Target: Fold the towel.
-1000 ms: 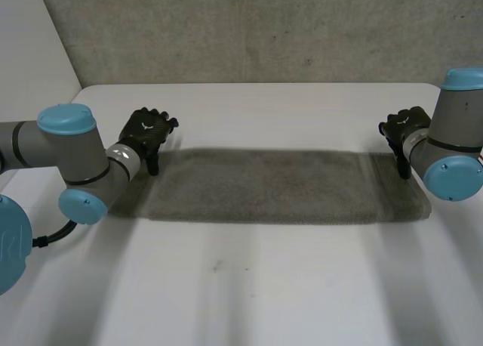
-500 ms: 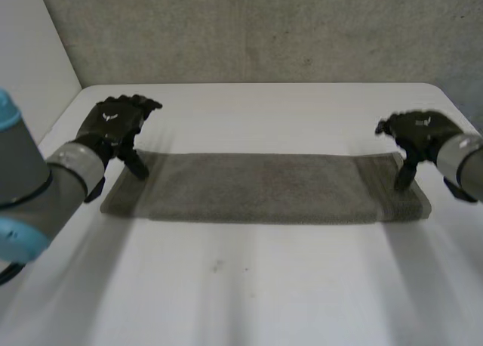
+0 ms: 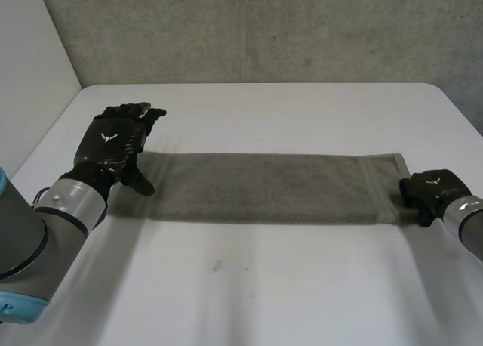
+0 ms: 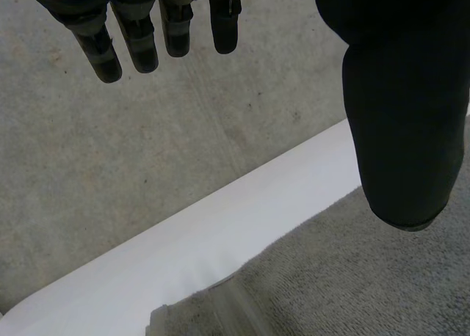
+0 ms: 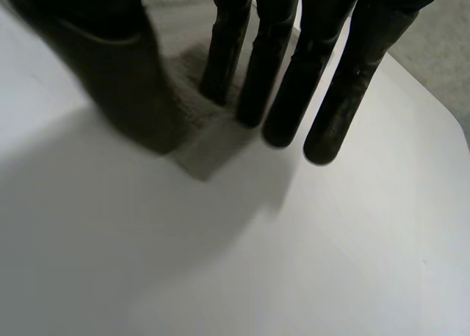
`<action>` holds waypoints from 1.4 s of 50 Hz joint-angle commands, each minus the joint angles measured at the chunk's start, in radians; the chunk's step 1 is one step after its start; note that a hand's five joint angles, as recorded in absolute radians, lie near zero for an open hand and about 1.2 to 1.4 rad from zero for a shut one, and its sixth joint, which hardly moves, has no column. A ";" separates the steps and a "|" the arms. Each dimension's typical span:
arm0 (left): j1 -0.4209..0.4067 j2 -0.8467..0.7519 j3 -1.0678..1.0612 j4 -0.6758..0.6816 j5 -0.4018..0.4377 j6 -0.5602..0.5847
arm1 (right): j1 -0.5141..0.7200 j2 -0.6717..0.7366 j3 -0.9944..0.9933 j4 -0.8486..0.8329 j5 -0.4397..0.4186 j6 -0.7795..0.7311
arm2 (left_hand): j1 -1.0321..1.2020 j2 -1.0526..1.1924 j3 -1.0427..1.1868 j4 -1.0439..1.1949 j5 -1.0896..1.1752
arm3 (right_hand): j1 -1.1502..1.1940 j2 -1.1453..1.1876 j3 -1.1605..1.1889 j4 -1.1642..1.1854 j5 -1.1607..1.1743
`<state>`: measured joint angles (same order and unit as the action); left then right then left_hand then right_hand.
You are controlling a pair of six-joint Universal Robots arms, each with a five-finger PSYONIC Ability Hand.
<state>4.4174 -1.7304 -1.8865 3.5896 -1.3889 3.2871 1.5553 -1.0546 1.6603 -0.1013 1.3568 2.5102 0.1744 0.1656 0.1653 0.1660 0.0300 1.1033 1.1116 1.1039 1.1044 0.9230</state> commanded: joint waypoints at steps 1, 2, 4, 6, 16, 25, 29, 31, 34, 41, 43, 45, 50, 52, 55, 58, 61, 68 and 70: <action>0.002 -0.001 -0.006 0.003 0.001 0.000 | -0.050 0.042 -0.070 0.005 0.034 -0.013 | 0.000 0.009 0.009 0.009 -0.030 | 0.293 0.285 0.292 0.292 0.299; 0.002 -0.001 -0.008 0.003 0.001 0.000 | -0.066 0.042 -0.083 0.005 0.045 -0.017 | 0.000 0.009 0.009 0.009 -0.030 | 0.293 0.285 0.292 0.292 0.299; 0.002 -0.001 -0.008 0.003 0.001 0.000 | -0.086 0.039 -0.093 0.009 0.056 -0.022 | 0.000 0.009 0.009 0.009 -0.030 | 0.293 0.285 0.292 0.292 0.299; 0.004 -0.001 -0.008 0.003 0.001 -0.001 | -0.127 0.028 -0.122 0.018 0.068 -0.054 | 0.000 0.009 0.009 0.009 -0.030 | 0.293 0.285 0.292 0.292 0.299; 0.013 -0.001 -0.017 0.003 -0.001 -0.001 | -0.216 0.015 -0.243 0.109 0.094 -0.273 | 0.000 0.009 0.009 0.009 -0.030 | 0.293 0.285 0.292 0.292 0.299; 0.010 0.002 -0.006 0.001 -0.001 -0.026 | 0.084 -0.074 -0.445 0.138 0.130 -0.116 | 0.000 0.009 0.009 0.009 -0.030 | 0.293 0.285 0.292 0.292 0.299; 0.005 0.006 -0.005 -0.002 -0.001 -0.060 | 0.275 -0.053 -0.500 0.135 0.134 -0.073 | 0.000 0.009 0.009 0.009 -0.030 | 0.293 0.285 0.292 0.292 0.299; 0.005 0.012 -0.006 -0.002 -0.001 -0.066 | 0.371 -0.031 -0.522 0.132 0.136 -0.070 | 0.000 0.009 0.009 0.009 -0.030 | 0.293 0.285 0.292 0.292 0.299; 0.007 0.020 -0.010 -0.002 -0.001 -0.070 | 0.582 0.045 -0.570 0.121 0.130 -0.076 | 0.000 0.009 0.009 0.009 -0.030 | 0.293 0.285 0.292 0.292 0.299; 0.013 0.022 -0.010 -0.002 -0.001 -0.070 | 0.864 0.295 -0.663 0.123 0.140 -0.097 | 0.000 0.009 0.009 0.009 -0.030 | 0.293 0.285 0.292 0.292 0.299; 0.014 0.020 -0.011 -0.002 -0.001 -0.070 | 0.881 0.324 -0.665 0.121 0.143 -0.105 | 0.000 0.009 0.009 0.009 -0.030 | 0.293 0.285 0.292 0.292 0.299; 0.016 0.020 -0.011 -0.002 -0.001 -0.072 | 0.890 0.343 -0.666 0.123 0.146 -0.110 | 0.000 0.009 0.009 0.009 -0.030 | 0.293 0.285 0.292 0.292 0.299; 0.016 0.020 -0.014 -0.002 -0.001 -0.070 | 0.887 0.317 -0.651 0.123 0.153 -0.083 | 0.000 0.009 0.009 0.009 -0.030 | -0.695 -0.704 -0.696 -0.696 -0.690; 0.016 0.020 -0.014 -0.002 0.001 -0.070 | 0.870 0.236 -0.611 0.124 0.179 -0.022 | 0.000 0.009 0.009 0.009 -0.030 | -0.929 -0.937 -0.929 -0.930 -0.923; 0.014 0.020 -0.016 0.000 0.001 -0.070 | 0.850 0.185 -0.577 0.126 0.197 0.022 | 0.000 0.009 0.009 0.009 -0.030 | -0.929 -0.937 -0.929 -0.930 -0.923; 0.013 0.019 -0.016 0.000 0.001 -0.070 | 0.769 0.093 -0.488 0.126 0.215 0.104 | 0.000 0.009 0.009 0.009 -0.030 | -0.929 -0.937 -0.929 -0.930 -0.923; 0.013 0.019 -0.017 0.001 0.001 -0.070 | 0.671 0.012 -0.369 0.132 0.209 0.160 | 0.000 0.009 0.009 0.009 -0.030 | -0.929 -0.937 -0.929 -0.930 -0.923; 0.004 0.012 -0.020 0.001 0.001 -0.070 | 0.502 -0.044 -0.148 0.121 0.199 0.144 | 0.000 0.009 0.009 0.009 -0.030 | -0.929 -0.937 -0.929 -0.930 -0.923; 0.002 0.009 -0.020 0.001 0.001 -0.070 | 0.454 -0.036 -0.085 0.097 0.200 0.110 | 0.000 0.009 0.009 0.009 -0.030 | -0.727 -0.735 -0.727 -0.728 -0.721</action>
<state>4.4265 -1.7141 -1.9055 3.5910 -1.3882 3.2168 2.1292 -1.0831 1.4191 0.0264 1.5629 2.6686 0.1744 0.1654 0.1652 0.1653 0.0300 0.2348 0.2497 0.2438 0.2633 0.0620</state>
